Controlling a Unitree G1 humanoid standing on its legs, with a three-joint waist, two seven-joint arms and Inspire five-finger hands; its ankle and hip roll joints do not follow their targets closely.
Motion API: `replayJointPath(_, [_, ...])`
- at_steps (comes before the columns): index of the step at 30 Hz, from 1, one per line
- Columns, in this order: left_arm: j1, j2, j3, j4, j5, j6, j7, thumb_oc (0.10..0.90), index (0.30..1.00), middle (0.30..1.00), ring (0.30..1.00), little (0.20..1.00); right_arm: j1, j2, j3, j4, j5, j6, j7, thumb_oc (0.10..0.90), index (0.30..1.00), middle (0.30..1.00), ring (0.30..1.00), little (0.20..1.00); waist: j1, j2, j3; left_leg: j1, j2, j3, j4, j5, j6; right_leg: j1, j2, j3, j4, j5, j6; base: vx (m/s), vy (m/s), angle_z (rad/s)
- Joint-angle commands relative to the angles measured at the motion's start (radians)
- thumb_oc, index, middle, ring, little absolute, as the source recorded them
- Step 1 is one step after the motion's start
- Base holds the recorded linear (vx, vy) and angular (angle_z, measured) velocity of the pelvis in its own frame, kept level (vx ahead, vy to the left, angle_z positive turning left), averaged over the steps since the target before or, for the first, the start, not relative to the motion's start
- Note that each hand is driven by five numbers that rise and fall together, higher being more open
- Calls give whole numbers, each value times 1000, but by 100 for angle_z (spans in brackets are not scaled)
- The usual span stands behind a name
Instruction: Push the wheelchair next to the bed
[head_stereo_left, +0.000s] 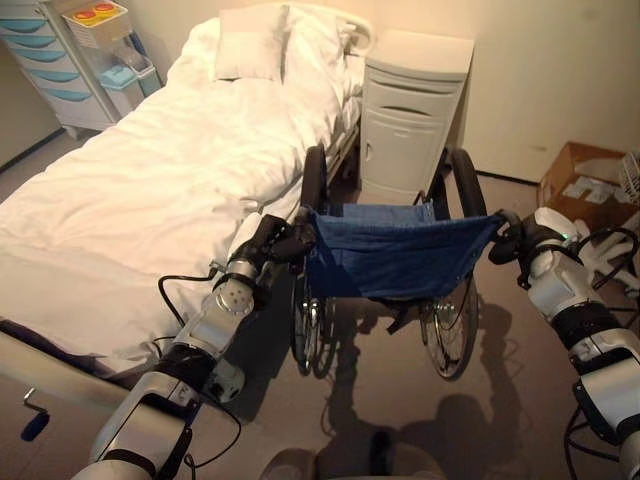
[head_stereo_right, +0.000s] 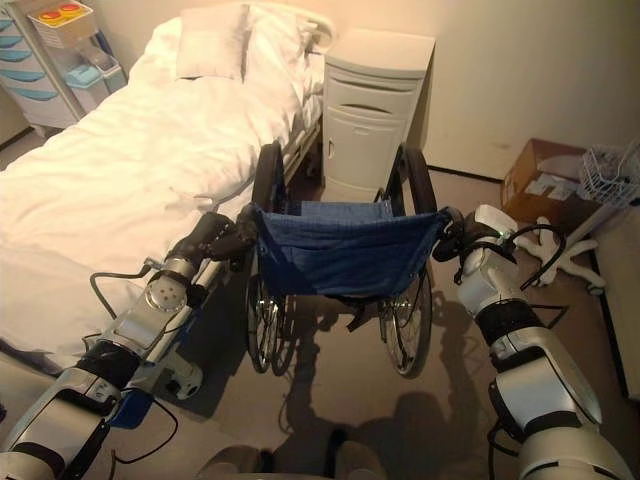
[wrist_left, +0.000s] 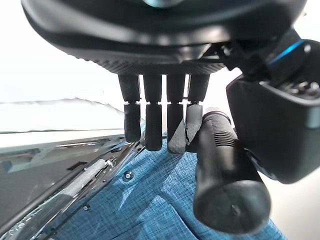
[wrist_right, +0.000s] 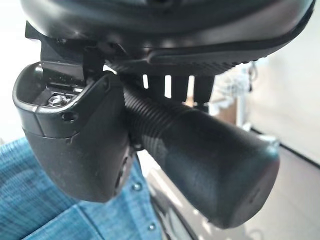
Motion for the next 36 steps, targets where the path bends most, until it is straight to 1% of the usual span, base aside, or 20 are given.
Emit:
replayJointPath(1, [-63,19,-30,132,65,58,19,400,300,300,300,300,22,86,110,-81,28,-172,59,400,300,300,300,300,30,28,70,-45,28,65,-339,150,41,139,-21,7,-153,98,78,211,201,-31])
replayJointPath(2, [-71,20,-37,129,40,71,27,400,300,300,300,300,23,88,98,-100,9,-159,64,400,300,300,300,300,37,30,89,-77,17,73,-312,148,48,157,-25,8,-163,91,74,169,173,-43])
replayJointPath(3, [-73,16,-31,131,44,73,22,400,300,300,300,300,21,89,94,-102,6,-154,66,400,300,300,300,300,33,31,88,-66,16,78,-331,127,54,154,-30,6,-162,89,78,164,174,-50])
replayJointPath(4, [-76,13,-24,135,53,74,14,400,300,300,300,300,18,90,92,-102,10,-146,63,400,300,300,300,300,30,33,85,-43,12,82,-367,107,61,149,-37,4,-159,87,84,123,160,-44])
replayJointPath(5, [-79,24,-20,144,60,66,4,400,300,300,300,300,22,97,88,-96,16,-150,55,400,300,300,300,300,28,45,71,6,2,72,-447,97,69,128,-41,-9,-148,84,96,132,165,-83])
replayJointPath(7, [-75,51,-5,145,55,73,-12,400,300,300,300,300,36,90,79,-116,6,-158,72,400,300,300,300,300,23,58,54,81,1,81,-535,99,77,106,-47,-25,-140,87,114,149,134,-93])
replayJointPath(8, [-73,56,-3,143,54,75,-13,400,300,300,300,300,39,91,79,-117,7,-162,70,400,300,300,300,300,23,58,51,85,-1,79,-544,98,79,104,-47,-24,-140,87,117,114,78,-43])
replayJointPath(11, [-73,74,2,132,41,99,-17,400,300,300,300,300,26,89,89,-113,17,-167,68,400,300,300,300,300,26,54,41,88,-4,87,-545,89,89,82,-58,-26,-135,90,124,43,32,-10])
replayJointPath(14, [-71,74,0,135,36,97,-17,400,300,300,300,300,20,94,92,-93,20,-180,48,400,300,300,300,300,28,53,37,90,-4,92,-541,79,96,76,-66,-25,-138,96,127,62,18,-26])
replayJointPath(16, [-67,72,-4,133,33,107,-13,400,300,300,300,300,16,97,93,-79,33,-189,34,400,300,300,300,300,31,52,32,92,-7,90,-543,74,101,81,-69,-23,-148,99,129,64,7,-2])
replayJointPath(21, [-56,66,-2,144,25,95,3,400,300,300,300,300,12,103,89,-78,53,-185,23,400,300,300,300,300,28,54,24,99,-8,92,-547,70,105,81,-66,-12,-147,97,131,23,18,6])
replayJointPath(23, [-53,57,-2,157,25,86,3,400,300,300,300,300,19,110,83,-68,61,-198,18,400,300,300,300,300,23,58,17,113,-5,96,-555,68,107,83,-65,-9,-143,98,133,28,41,1])
replayJointPath(27, [-44,59,1,154,30,82,1,400,300,300,300,300,36,111,69,-75,64,-203,11,400,300,300,300,300,18,59,7,130,-2,101,-562,63,111,88,-62,-3,-139,98,137,9,10,-1])
replayJointPath(28, [-42,57,3,153,30,81,4,684,726,726,726,726,41,111,64,-78,68,-200,5,402,302,302,302,302,17,60,4,134,-1,103,-566,63,111,90,-62,-2,-140,99,138,0,0,0])
replayJointPath(29, [-41,56,3,153,31,80,5,684,726,726,726,726,42,111,62,-79,73,-199,-3,402,302,302,302,302,17,60,3,136,-1,103,-567,63,112,90,-61,-3,-141,99,138,0,0,0])
replayJointPath(30, [-40,59,3,148,21,76,-5,800,900,900,900,900,43,109,54,-75,91,-198,-10,800,900,900,900,900,16,60,-2,141,0,102,-569,62,112,94,-59,0,-142,98,138,0,0,0])
replayJointPath(33, [-43,61,3,139,17,75,-16,800,900,900,900,900,42,104,43,-80,110,-193,-22,800,900,900,900,900,16,63,-7,147,1,103,-572,60,111,97,-59,-1,-143,97,138,0,0,0])
replayJointPath(34, [-45,70,4,121,7,76,-21,800,900,900,900,900,39,96,34,-99,145,-174,-21,800,900,900,900,900,14,64,-11,150,1,102,-572,59,110,101,-59,1,-145,96,137,0,0,0])
replayJointPath(36, [-47,80,8,111,-11,73,-24,800,900,900,900,900,36,88,23,-110,169,-163,-16,800,900,900,900,900,13,64,-14,153,2,101,-575,58,109,103,-58,0,-146,95,136,-17,-16,0])
